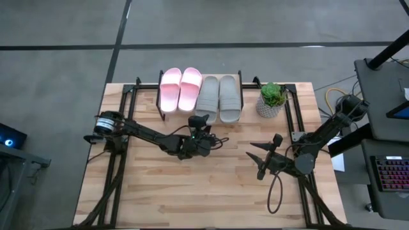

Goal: Pick and place slides into the shelf
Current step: Return to Home Position

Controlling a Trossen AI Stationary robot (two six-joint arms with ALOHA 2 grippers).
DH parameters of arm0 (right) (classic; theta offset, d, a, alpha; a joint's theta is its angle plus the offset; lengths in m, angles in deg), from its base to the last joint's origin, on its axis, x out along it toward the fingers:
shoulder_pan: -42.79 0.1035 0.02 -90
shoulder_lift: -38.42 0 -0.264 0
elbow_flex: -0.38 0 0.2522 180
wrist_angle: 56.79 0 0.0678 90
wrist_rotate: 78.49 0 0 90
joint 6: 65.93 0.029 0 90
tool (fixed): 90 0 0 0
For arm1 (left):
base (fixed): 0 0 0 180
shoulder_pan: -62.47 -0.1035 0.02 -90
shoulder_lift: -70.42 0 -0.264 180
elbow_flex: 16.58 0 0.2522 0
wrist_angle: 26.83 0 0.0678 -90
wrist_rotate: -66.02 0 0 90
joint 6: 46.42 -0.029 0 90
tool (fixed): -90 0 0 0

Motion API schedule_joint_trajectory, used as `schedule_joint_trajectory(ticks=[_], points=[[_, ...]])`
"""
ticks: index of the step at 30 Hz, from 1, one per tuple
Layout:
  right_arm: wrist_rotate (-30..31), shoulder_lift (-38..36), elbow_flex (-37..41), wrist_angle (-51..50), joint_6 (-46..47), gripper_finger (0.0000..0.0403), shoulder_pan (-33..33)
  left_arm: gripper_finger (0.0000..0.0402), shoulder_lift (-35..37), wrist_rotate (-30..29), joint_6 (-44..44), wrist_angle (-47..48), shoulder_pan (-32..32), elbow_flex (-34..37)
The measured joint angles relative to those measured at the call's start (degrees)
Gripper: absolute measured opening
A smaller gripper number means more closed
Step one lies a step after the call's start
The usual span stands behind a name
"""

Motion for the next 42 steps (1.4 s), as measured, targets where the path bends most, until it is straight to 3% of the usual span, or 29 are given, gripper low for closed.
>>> schedule_joint_trajectory(ticks=[6, 13, 18, 21, 29, 38, 42], points=[[0.0, 0.0, 0.12, -0.03, -0.02, 0.0178, 0.0, 0.0289, 4.38, 6.0, 4.87, 9.13, 1.45, 0.03], [-0.02, 0.0, 0.32, -0.01, 0.0, 0.0178, 0.0, 0.0289, 11.69, 26.5, 20.78, 22.1, 1.47, 0.02], [-0.02, 0.0, 0.32, 0.02, -0.01, 0.0178, 0.0, 0.0288, 16.6, 42.41, 22.49, 23.53, 2.78, -0.02], [-0.01, 0.0, 0.32, 0.01, 0.0, 0.0178, 0.02, 0.0287, 18.76, 47.84, 22.46, 21.52, 4.38, 0.02], [0.0, 0.0, 0.43, 0.02, 0.02, 0.0178, 0.0, 0.027, 23.91, 49.68, 21.93, 19.75, 8.4, 0.15], [-0.01, 0.0, 0.47, -0.01, 1.03, 0.0178, -0.02, 0.0133, 31.26, 50.68, 24.73, 20.34, 10.65, 1.24], [0.0, 0.0, 0.54, -0.01, 1.08, 0.0178, -0.02, 0.0071, 35.62, 43.9, 25.56, 20.18, 12.22, 4.29]])
